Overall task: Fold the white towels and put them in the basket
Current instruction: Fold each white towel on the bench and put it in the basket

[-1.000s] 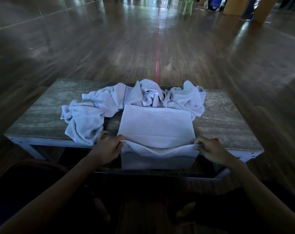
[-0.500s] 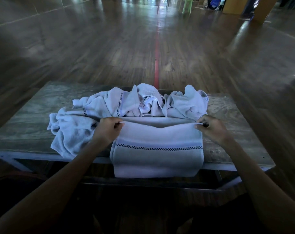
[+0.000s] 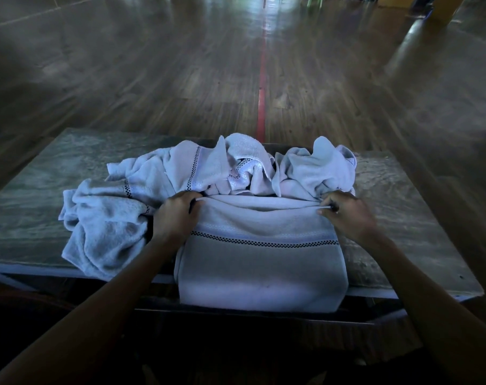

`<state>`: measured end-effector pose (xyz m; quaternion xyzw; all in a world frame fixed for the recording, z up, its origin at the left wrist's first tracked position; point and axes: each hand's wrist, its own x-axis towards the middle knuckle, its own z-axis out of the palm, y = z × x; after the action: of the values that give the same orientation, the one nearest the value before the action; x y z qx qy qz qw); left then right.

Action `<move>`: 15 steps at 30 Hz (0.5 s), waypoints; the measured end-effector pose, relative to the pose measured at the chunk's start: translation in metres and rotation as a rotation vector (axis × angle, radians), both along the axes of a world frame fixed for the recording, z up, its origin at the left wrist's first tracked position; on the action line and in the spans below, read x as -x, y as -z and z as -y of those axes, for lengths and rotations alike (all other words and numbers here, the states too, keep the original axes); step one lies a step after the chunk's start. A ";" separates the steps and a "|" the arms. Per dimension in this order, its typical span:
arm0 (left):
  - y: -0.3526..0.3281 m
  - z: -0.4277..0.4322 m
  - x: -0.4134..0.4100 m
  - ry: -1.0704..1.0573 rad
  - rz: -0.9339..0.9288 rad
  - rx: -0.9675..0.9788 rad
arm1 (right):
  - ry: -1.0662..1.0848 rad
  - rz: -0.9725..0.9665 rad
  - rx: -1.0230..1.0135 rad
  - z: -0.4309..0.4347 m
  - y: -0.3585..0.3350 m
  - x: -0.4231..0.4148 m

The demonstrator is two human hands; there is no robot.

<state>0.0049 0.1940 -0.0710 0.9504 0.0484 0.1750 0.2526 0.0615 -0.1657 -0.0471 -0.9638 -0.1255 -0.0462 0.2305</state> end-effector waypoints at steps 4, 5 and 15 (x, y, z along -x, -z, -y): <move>0.002 -0.003 -0.003 0.053 -0.033 0.016 | -0.025 0.036 0.042 -0.001 -0.001 -0.001; 0.002 -0.004 -0.003 0.064 -0.054 0.021 | -0.028 0.040 0.044 -0.001 -0.001 0.000; -0.013 -0.014 0.007 0.125 -0.141 0.116 | -0.048 -0.102 -0.061 0.004 -0.006 0.006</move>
<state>-0.0025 0.2081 -0.0577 0.9453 0.0167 0.0886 0.3136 0.0550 -0.1697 -0.0416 -0.9541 -0.1352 0.0050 0.2671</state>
